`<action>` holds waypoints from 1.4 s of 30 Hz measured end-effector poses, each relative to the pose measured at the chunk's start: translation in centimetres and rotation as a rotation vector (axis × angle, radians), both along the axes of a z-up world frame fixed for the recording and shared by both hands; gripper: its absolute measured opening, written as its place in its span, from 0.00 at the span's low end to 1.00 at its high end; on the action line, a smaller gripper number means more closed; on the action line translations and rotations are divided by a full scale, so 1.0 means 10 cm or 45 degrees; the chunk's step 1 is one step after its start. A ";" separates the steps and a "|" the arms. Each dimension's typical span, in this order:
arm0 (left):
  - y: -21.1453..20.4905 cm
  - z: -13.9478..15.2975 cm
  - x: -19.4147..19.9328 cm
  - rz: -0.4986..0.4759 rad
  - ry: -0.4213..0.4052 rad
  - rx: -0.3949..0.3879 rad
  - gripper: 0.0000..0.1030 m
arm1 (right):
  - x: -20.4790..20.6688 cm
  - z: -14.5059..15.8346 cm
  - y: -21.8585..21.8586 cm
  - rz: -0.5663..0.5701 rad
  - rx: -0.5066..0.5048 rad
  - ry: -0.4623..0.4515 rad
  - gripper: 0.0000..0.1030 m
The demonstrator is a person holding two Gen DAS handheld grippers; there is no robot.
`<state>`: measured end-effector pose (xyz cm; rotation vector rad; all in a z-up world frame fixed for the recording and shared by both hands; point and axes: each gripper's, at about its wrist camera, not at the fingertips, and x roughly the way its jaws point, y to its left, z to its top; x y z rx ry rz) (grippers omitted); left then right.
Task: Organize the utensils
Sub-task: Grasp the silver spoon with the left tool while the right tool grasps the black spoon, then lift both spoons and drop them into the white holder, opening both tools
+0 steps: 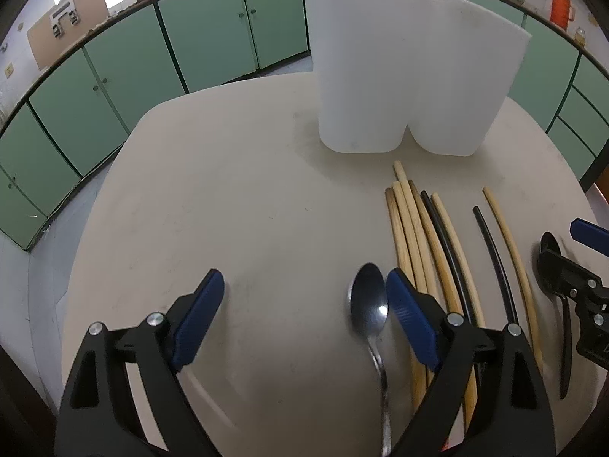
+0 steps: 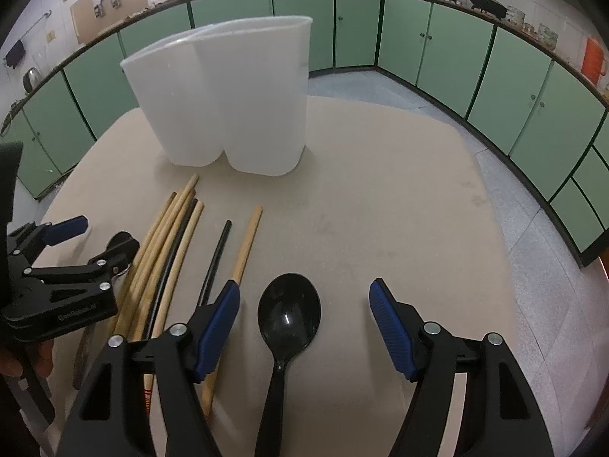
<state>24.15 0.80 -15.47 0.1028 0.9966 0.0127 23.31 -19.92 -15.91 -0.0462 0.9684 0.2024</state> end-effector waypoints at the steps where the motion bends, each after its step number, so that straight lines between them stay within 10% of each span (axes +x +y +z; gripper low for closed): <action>1: 0.00 0.00 -0.01 0.000 -0.002 -0.001 0.83 | 0.00 0.00 0.00 0.003 0.000 0.000 0.67; 16: 0.11 -0.08 0.13 0.012 0.005 -0.066 0.77 | 0.12 -0.09 0.13 -0.002 -0.044 0.071 0.60; 23: 0.01 -0.04 0.16 -0.048 -0.014 -0.081 0.46 | 0.16 -0.09 0.09 -0.038 -0.041 0.085 0.55; 27: -0.05 -0.03 0.15 -0.082 -0.023 -0.067 0.25 | 0.17 -0.08 0.04 -0.033 -0.024 0.087 0.34; 30: -0.05 -0.02 0.15 -0.088 -0.030 -0.072 0.25 | 0.15 -0.09 0.00 -0.032 0.005 0.084 0.34; 42: 0.18 0.31 -0.47 -0.106 -0.431 -0.230 0.25 | -0.26 0.31 -0.28 -0.010 0.197 -0.324 0.34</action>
